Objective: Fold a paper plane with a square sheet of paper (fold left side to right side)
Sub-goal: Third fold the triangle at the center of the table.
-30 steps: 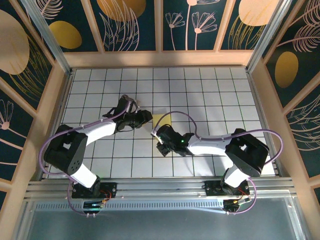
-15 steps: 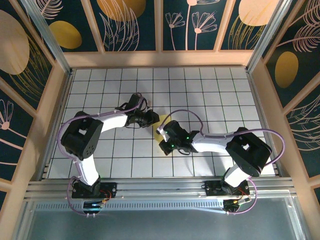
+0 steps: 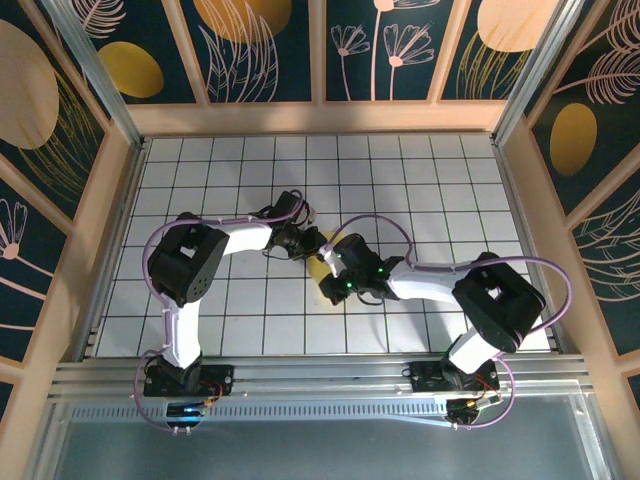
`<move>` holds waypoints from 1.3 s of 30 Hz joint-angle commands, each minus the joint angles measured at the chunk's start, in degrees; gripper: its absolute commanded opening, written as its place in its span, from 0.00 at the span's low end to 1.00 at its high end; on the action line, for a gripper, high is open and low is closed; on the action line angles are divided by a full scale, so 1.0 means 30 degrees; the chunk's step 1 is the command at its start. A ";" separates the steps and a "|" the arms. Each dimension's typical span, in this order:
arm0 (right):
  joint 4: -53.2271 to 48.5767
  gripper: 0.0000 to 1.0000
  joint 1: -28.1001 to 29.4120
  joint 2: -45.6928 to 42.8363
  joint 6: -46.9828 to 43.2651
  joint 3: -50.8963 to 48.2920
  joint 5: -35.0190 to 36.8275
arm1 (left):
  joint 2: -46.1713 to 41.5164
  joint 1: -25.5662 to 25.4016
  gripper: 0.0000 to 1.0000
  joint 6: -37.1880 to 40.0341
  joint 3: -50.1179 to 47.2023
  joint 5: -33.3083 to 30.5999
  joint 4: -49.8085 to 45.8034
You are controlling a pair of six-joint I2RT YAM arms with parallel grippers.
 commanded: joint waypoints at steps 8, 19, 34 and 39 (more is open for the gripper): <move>0.0450 0.00 -0.1012 -0.0120 0.0387 0.0150 -0.1935 | -0.0526 -0.0083 0.22 0.0433 0.0698 0.0195 -0.0538; 0.0653 0.00 -0.1700 0.0208 0.0519 0.0206 -0.3505 | -0.1380 -0.0084 0.25 0.0585 0.0990 -0.0146 -0.0406; 0.0638 0.00 -0.2107 0.0839 0.0707 0.0426 -0.4101 | 0.0203 -0.0083 0.22 0.1753 0.1753 -0.0402 -0.1505; 0.0514 0.00 -0.2264 0.1069 0.0837 0.0616 -0.4536 | 0.0644 -0.0084 0.19 0.2285 0.1941 -0.0892 -0.2223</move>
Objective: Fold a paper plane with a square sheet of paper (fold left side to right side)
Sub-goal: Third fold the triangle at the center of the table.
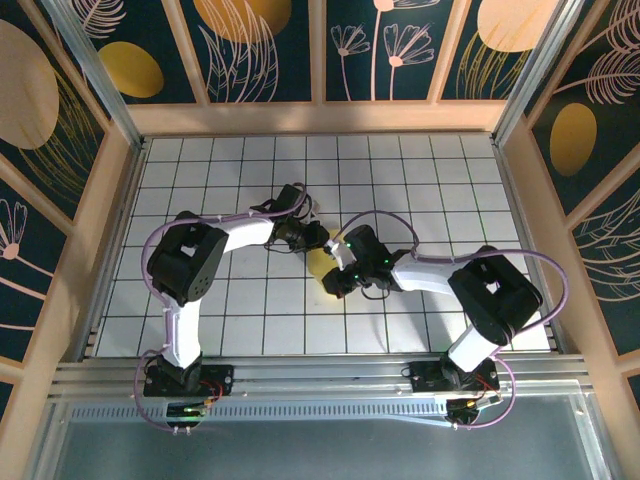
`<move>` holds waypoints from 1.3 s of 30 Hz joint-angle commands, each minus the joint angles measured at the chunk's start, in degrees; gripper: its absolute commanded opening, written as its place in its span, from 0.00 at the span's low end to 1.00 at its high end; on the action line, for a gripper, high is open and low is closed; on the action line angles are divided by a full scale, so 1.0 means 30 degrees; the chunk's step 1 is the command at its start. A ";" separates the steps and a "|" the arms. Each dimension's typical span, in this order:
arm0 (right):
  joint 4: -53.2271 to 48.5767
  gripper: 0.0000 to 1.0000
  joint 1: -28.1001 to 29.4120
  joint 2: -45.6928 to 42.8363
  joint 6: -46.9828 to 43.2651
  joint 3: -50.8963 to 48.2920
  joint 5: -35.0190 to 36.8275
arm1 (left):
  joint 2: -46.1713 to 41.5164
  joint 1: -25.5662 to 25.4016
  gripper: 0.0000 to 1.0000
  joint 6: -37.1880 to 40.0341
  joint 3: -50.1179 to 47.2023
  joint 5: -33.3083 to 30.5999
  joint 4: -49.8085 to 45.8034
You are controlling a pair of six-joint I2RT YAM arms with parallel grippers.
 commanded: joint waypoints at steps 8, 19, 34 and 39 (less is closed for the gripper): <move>-0.0080 0.00 -0.0645 0.0488 0.0847 0.0577 -0.0202 | 0.0769 -0.0083 0.16 0.1091 0.0552 -0.0803 -0.1452; -0.0522 0.00 -0.1238 0.0342 0.1380 0.0544 0.2000 | 0.0736 -0.0084 0.15 0.1113 0.0581 -0.0922 -0.1482; -0.0894 0.00 -0.1569 0.0399 0.1531 0.0778 0.3558 | 0.0638 -0.0084 0.15 0.0956 0.0464 -0.0888 -0.1335; -0.0874 0.00 -0.1614 0.0410 0.1589 0.0779 0.3837 | 0.0617 -0.0084 0.15 0.0928 0.0434 -0.0867 -0.1277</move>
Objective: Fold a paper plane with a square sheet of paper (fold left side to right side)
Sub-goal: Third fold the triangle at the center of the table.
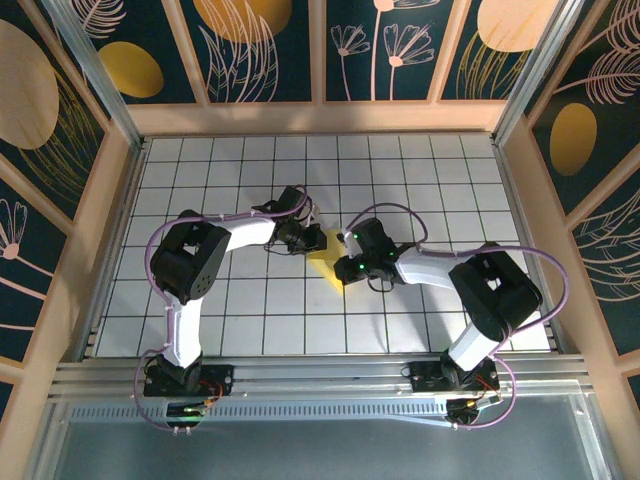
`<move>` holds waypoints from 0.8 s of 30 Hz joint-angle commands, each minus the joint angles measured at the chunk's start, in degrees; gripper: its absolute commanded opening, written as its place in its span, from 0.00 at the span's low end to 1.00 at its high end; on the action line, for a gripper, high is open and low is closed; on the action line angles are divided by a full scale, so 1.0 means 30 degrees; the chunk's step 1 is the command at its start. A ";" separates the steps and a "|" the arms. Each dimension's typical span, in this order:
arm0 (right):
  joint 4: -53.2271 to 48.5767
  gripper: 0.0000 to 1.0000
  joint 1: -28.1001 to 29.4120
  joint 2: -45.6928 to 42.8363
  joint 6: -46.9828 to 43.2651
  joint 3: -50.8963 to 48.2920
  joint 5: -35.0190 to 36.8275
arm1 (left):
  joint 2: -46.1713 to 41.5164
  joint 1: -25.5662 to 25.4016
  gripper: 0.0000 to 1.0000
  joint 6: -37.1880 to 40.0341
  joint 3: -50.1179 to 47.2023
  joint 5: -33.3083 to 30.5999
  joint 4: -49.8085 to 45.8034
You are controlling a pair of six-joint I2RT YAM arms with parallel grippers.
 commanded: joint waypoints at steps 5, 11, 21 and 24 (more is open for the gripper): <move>-0.0521 0.00 -0.0196 0.0258 0.0110 0.0444 0.0464 | 0.0252 -0.0084 0.15 0.0198 0.0231 -0.0338 -0.0577; -0.0693 0.00 -0.0180 0.0230 -0.0099 0.0336 0.0140 | 0.0252 -0.0068 0.15 0.0211 0.0230 -0.0338 -0.0577; -0.0999 0.00 -0.0181 0.0495 -0.0046 0.0074 -0.0247 | 0.0226 -0.0084 0.15 0.0216 0.0234 -0.0397 -0.0577; -0.1061 0.00 -0.0170 0.0742 -0.0015 0.0300 -0.0131 | 0.0208 -0.0076 0.15 0.0202 0.0204 -0.0394 -0.0579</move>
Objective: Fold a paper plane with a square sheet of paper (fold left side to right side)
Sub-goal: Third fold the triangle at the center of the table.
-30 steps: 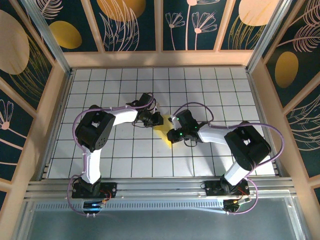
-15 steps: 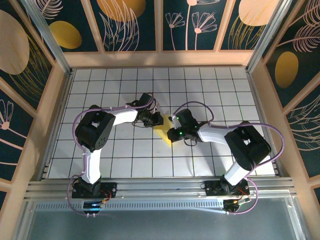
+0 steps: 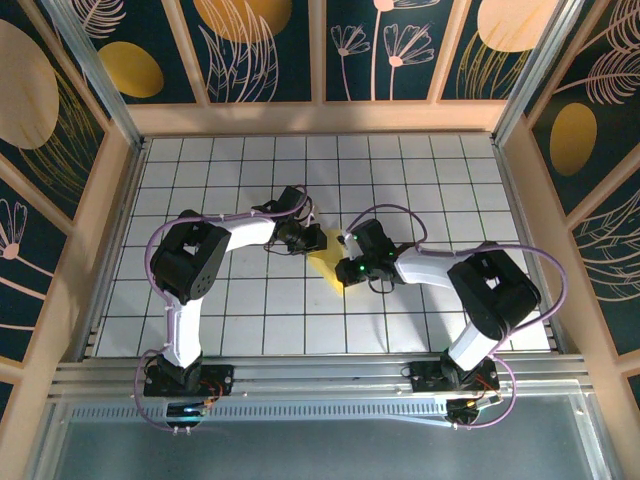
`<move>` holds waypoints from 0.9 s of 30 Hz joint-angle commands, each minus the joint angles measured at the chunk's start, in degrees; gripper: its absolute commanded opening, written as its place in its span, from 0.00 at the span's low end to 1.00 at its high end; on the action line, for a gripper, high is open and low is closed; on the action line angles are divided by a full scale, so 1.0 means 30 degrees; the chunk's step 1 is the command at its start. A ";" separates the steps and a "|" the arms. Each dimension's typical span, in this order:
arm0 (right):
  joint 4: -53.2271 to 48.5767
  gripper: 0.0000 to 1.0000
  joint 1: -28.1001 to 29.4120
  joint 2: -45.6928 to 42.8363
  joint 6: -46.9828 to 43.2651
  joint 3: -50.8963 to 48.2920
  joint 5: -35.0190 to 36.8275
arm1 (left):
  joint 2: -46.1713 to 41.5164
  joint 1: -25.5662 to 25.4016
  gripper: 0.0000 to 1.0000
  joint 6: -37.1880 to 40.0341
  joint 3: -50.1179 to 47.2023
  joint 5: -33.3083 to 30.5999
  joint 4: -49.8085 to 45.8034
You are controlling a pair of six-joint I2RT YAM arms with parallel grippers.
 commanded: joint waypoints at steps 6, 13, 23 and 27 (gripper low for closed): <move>-0.0962 0.00 -0.0184 0.0795 -0.0088 0.0786 0.0370 | 0.0196 -0.0079 0.15 0.0177 0.0229 -0.0397 -0.0577; -0.1046 0.00 -0.0185 0.0656 0.0000 0.0861 0.0734 | 0.0223 -0.0084 0.15 0.0151 0.0260 -0.0395 -0.0605; -0.1347 0.00 -0.0155 -0.0346 -0.0002 0.0614 0.0234 | 0.0237 -0.0076 0.15 0.0178 0.0260 -0.0426 -0.0607; -0.1321 0.00 -0.0156 -0.0579 0.0072 0.0568 0.0349 | 0.0239 -0.0062 0.15 0.0166 0.0260 -0.0441 -0.0607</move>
